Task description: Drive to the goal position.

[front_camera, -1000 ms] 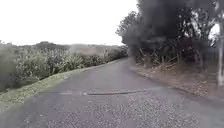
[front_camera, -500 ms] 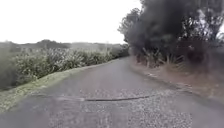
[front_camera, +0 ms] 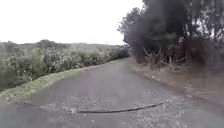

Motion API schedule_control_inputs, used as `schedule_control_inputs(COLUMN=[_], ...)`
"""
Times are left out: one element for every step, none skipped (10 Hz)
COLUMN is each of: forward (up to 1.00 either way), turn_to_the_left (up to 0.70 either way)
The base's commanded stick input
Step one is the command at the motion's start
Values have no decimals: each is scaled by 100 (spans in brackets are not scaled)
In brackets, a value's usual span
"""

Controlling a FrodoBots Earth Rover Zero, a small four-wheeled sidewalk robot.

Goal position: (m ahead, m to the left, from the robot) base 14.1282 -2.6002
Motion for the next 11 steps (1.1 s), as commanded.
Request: schedule_control_inputs(forward=[70, 70, 70, 70, 70, 70, 70, 70, 70, 70, 70], turn_to_the_left=[0, 0, 0, 0, 10, 13, 3, 3, 0, 0, 1])
